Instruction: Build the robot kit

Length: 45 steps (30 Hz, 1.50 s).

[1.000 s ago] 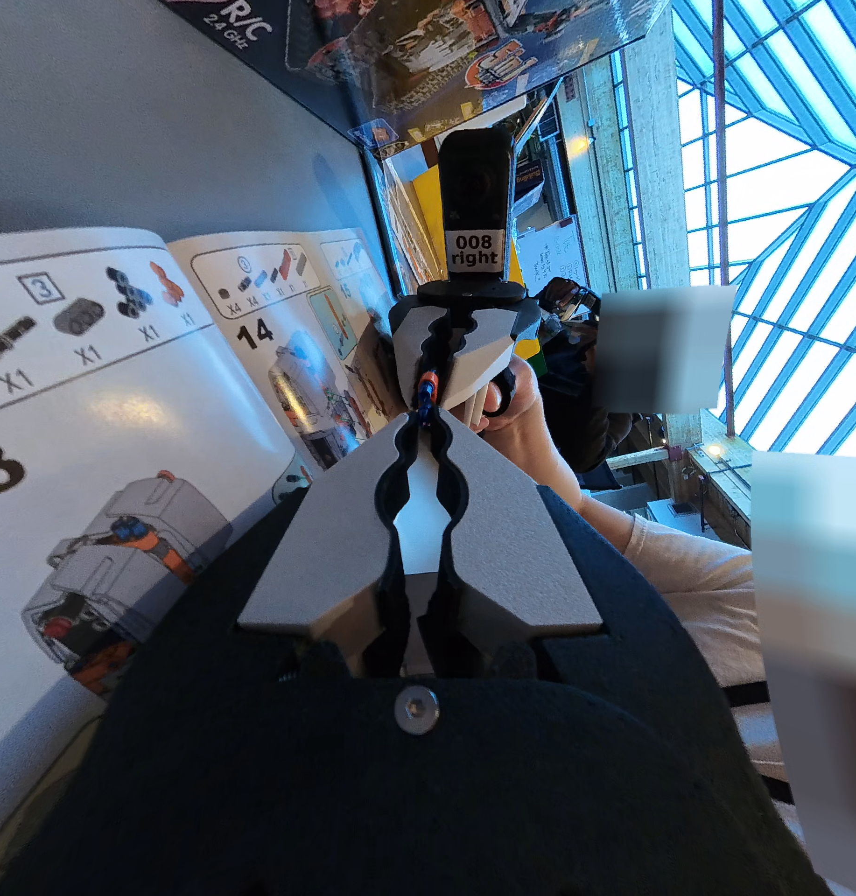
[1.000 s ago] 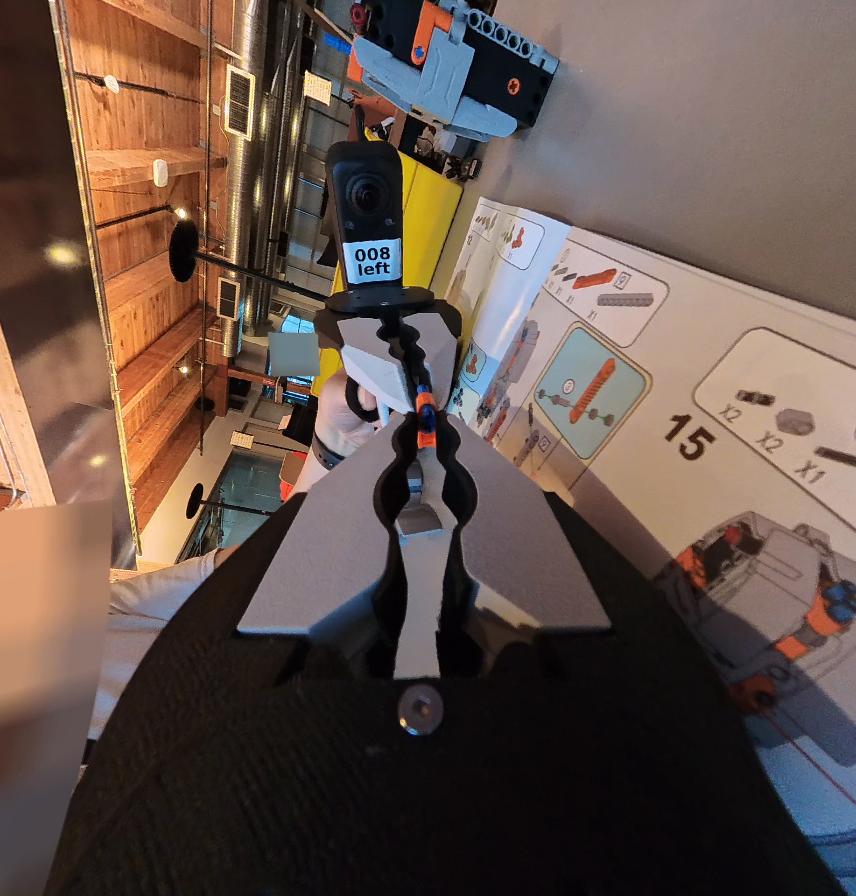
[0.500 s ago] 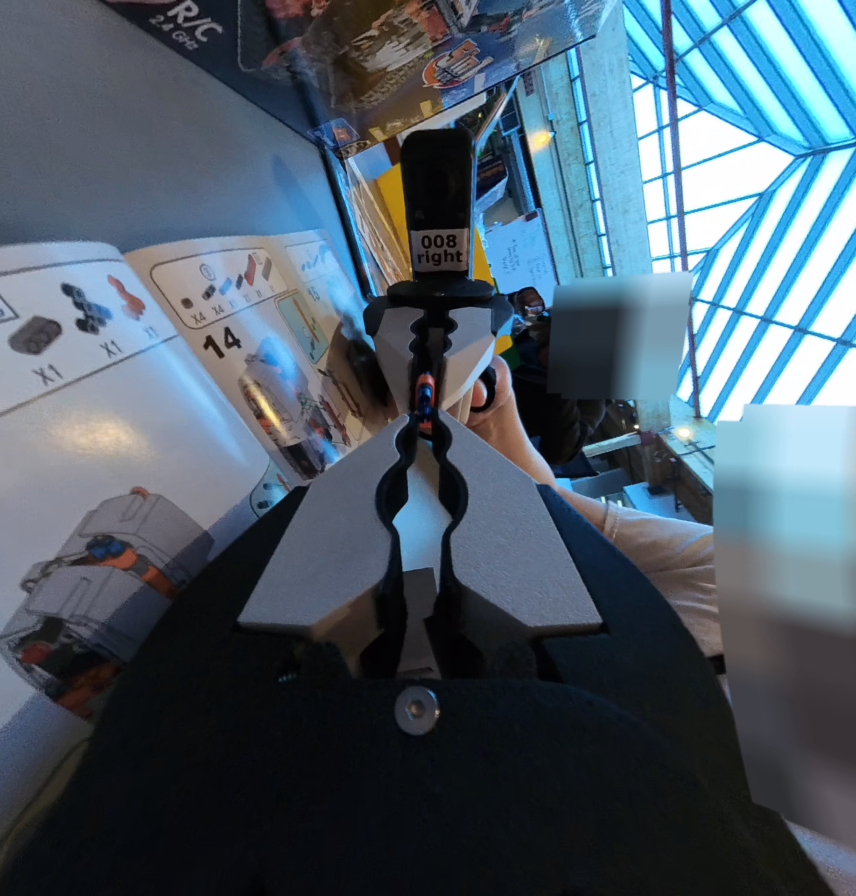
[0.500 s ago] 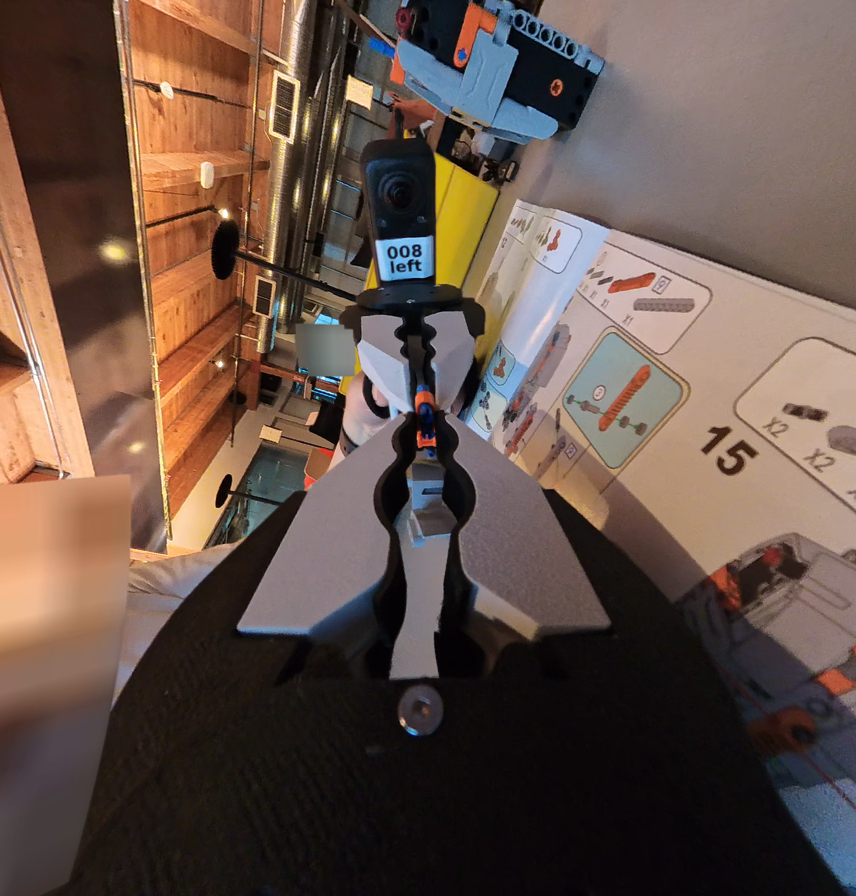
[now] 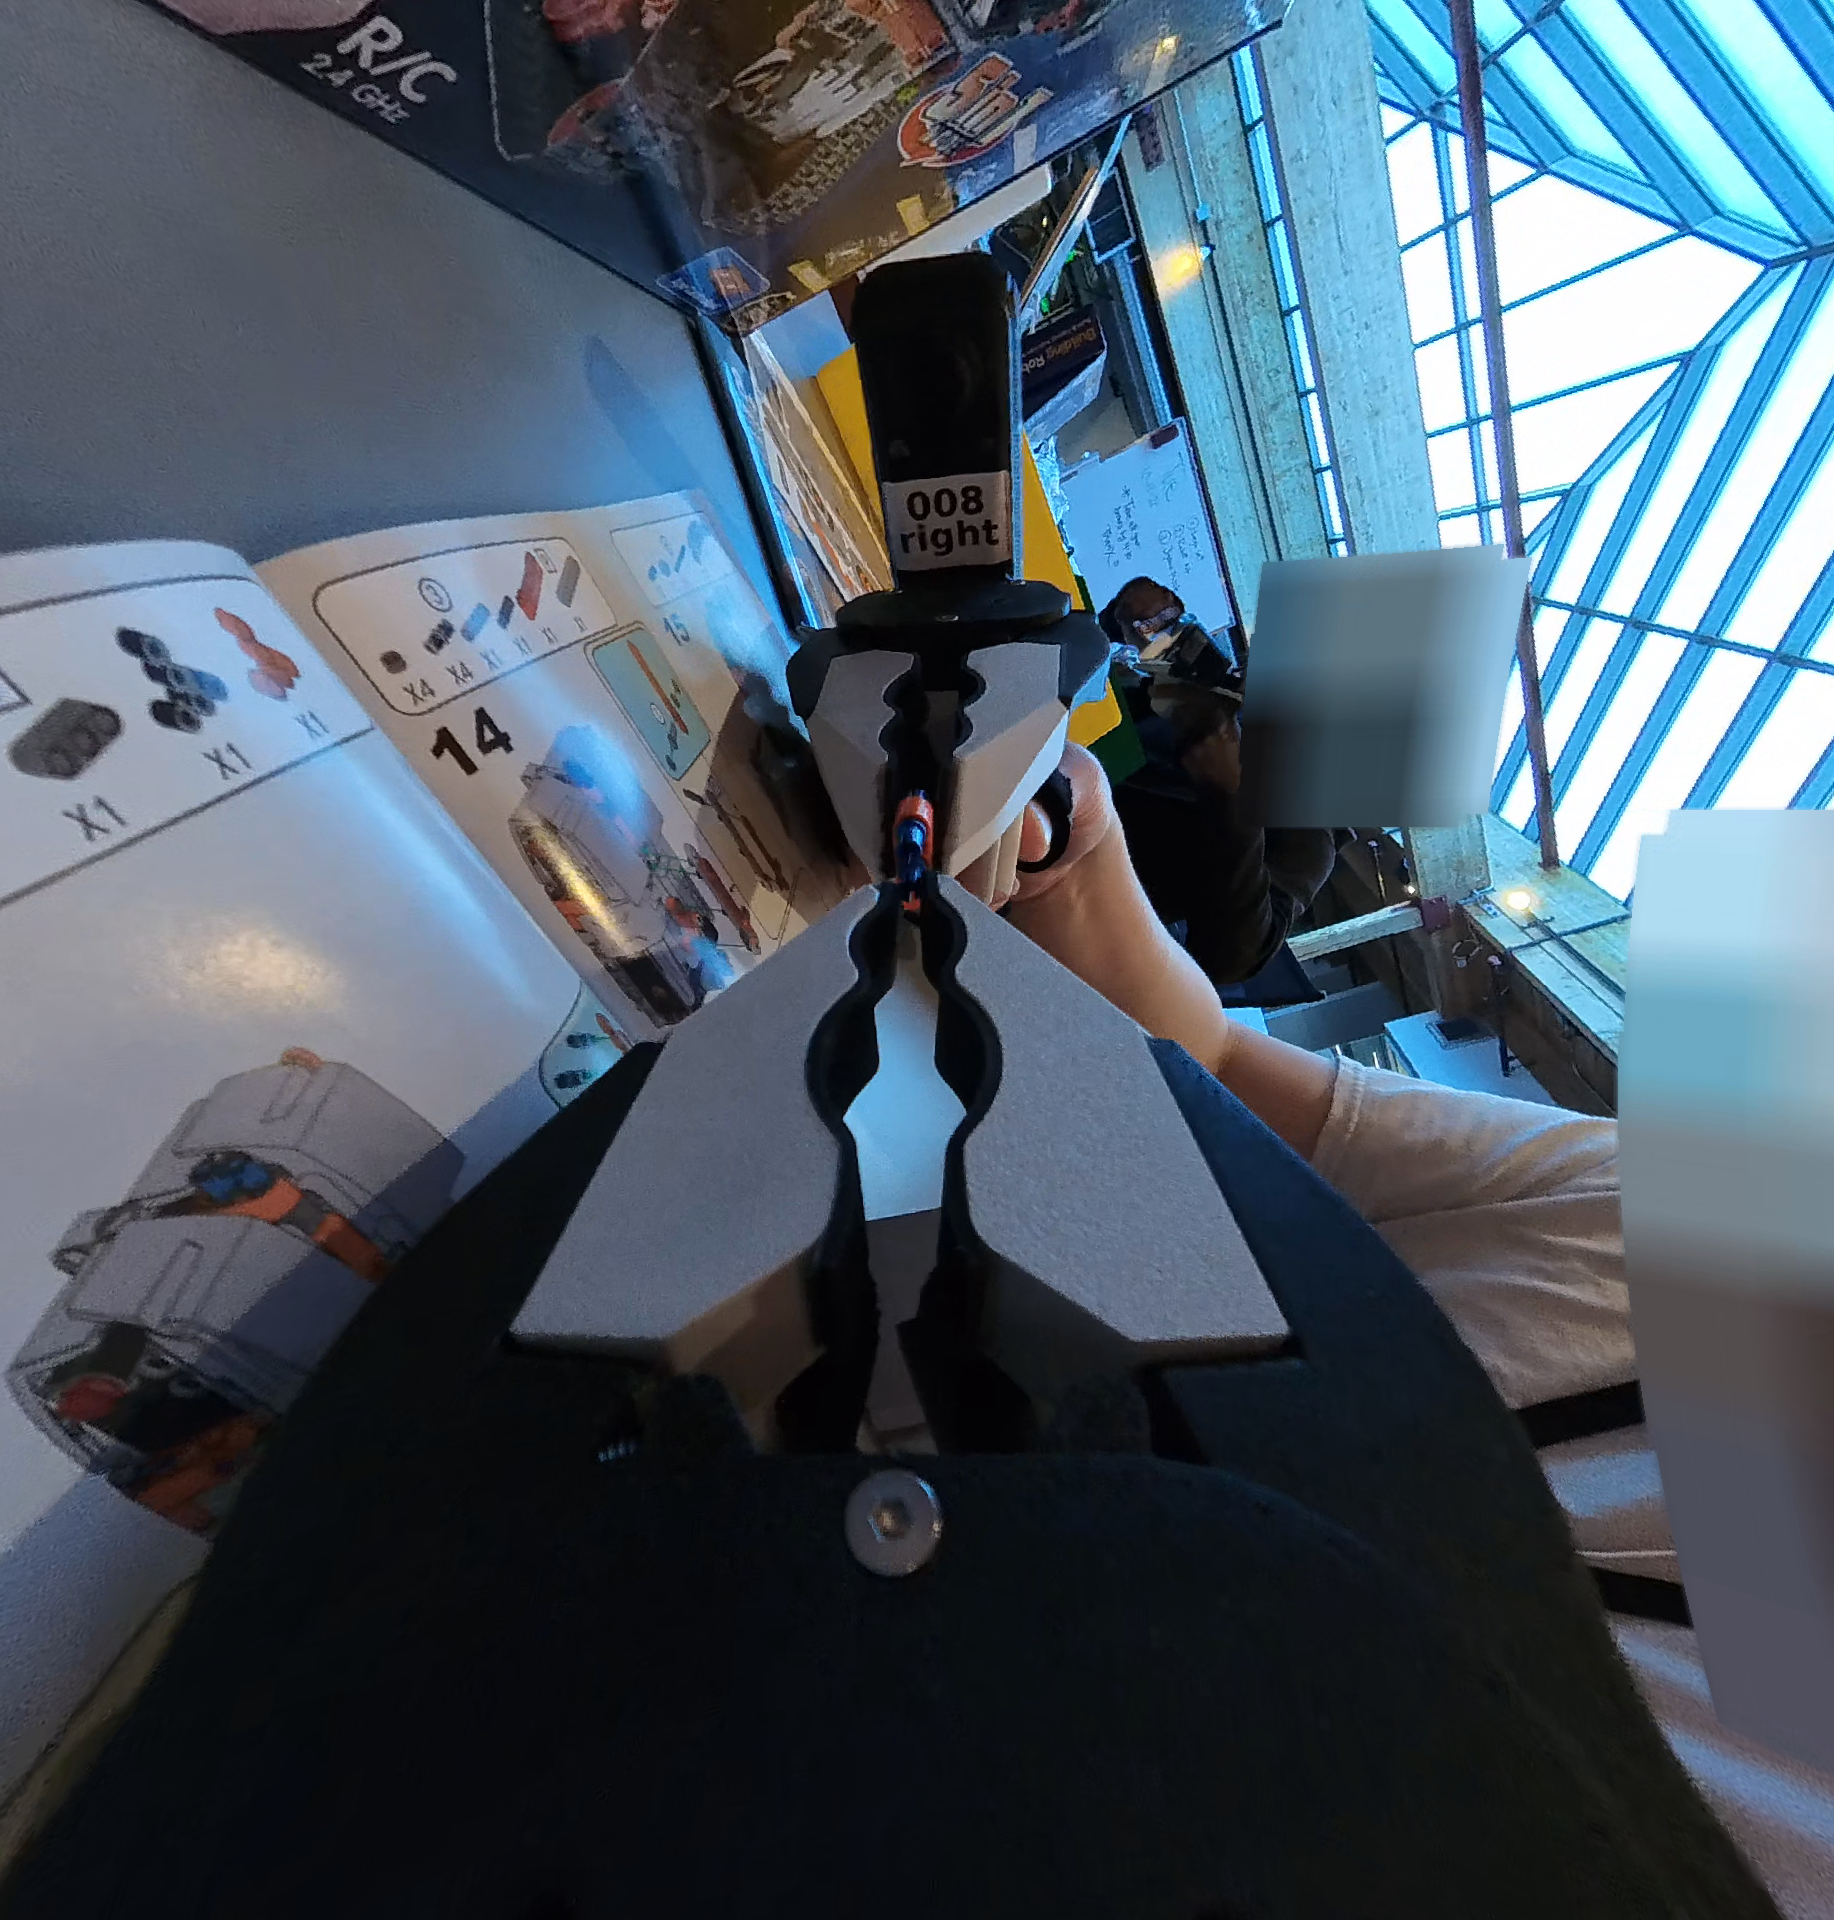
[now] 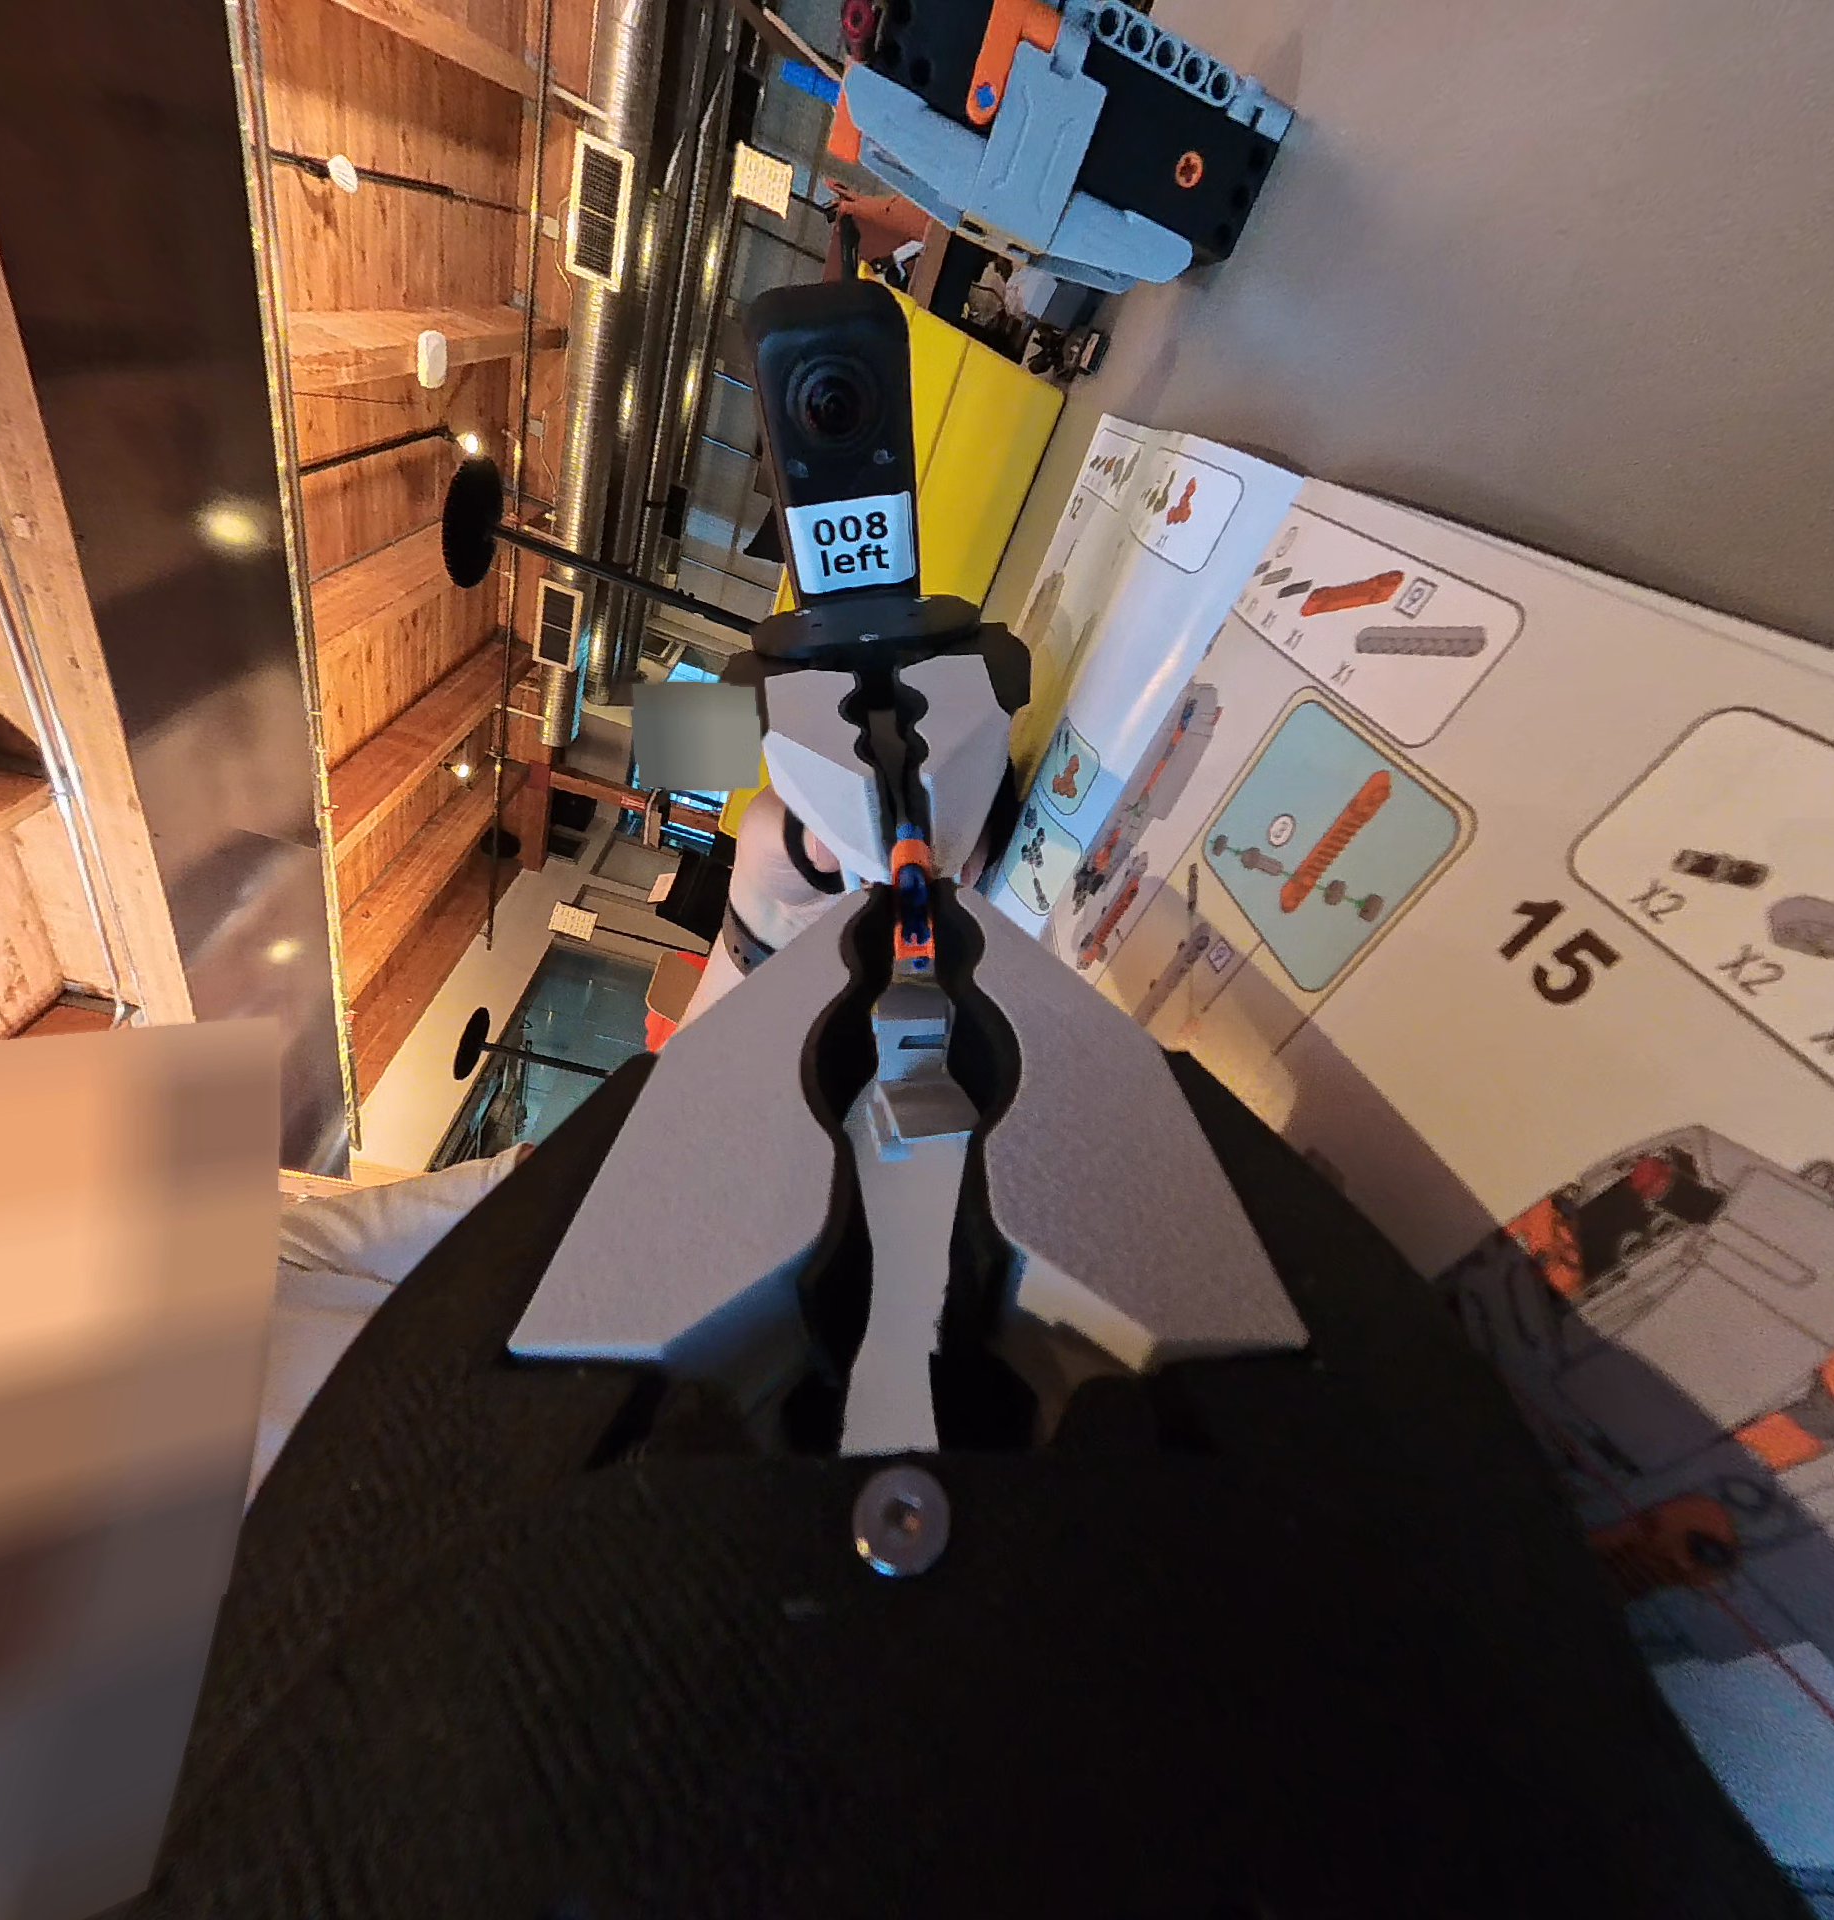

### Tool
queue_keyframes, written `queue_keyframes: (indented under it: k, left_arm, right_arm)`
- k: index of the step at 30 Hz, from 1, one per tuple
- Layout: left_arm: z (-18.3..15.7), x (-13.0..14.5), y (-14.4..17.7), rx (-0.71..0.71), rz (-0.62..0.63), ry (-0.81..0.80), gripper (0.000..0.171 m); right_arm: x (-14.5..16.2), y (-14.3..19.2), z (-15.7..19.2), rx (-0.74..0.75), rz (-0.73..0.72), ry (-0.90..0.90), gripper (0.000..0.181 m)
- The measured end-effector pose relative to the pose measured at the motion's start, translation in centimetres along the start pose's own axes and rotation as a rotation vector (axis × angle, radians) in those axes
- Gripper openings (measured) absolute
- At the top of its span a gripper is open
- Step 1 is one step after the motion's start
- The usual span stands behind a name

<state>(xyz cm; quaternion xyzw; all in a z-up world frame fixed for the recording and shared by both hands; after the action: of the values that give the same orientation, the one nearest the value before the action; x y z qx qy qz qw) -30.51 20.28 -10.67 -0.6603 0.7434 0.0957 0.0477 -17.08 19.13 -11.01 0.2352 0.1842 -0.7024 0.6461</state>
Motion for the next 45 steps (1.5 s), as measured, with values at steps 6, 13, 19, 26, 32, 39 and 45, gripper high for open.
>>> queue_keyframes:
  k: [6,13,19,26,32,39,45]
  left_arm:
    - [0.1,0.1,-0.3,-0.019,0.005,0.006,0.002]
    - [0.0,0.2,-0.3,-0.003,0.031,0.007,0.002]
    - [-1.5,-0.2,1.0,0.044,0.008,-0.079,0.001]
    - [-3.1,1.1,-0.6,-0.205,0.090,-0.428,0.013]
    - [-3.7,1.1,-0.7,-0.275,0.072,-0.522,0.008]
    - [-5.7,2.0,-2.1,-0.434,-0.011,-0.989,0.022]
    - [-6.0,3.3,-2.9,-0.463,0.072,-1.113,0.006]
  right_arm:
    - [0.6,-0.7,0.2,0.023,0.074,0.042,0.006]
    - [0.9,-1.1,0.4,0.040,0.097,0.080,0.007]
    - [0.4,-0.4,0.4,-0.041,0.043,-0.005,0.006]
    - [0.6,-0.2,0.7,-0.073,0.068,-0.019,0.006]
    - [-0.3,0.4,1.5,-0.086,0.025,-0.019,0.006]
    - [-0.6,1.0,2.4,-0.138,0.038,-0.089,0.006]
    - [0.2,1.2,2.4,-0.183,0.102,-0.140,0.007]
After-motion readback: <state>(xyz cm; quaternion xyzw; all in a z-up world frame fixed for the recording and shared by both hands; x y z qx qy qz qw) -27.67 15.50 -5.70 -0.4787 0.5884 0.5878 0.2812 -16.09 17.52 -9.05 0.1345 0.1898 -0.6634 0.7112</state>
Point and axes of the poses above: each gripper's, where its closed fingertips meet, y back along the fingers, x out of its underside, z = x × y across the jaws, the point moved 7 cm from there along y, back along the fingers, and after that the axes turned 14 degrees about y, right-handed, at the moved point
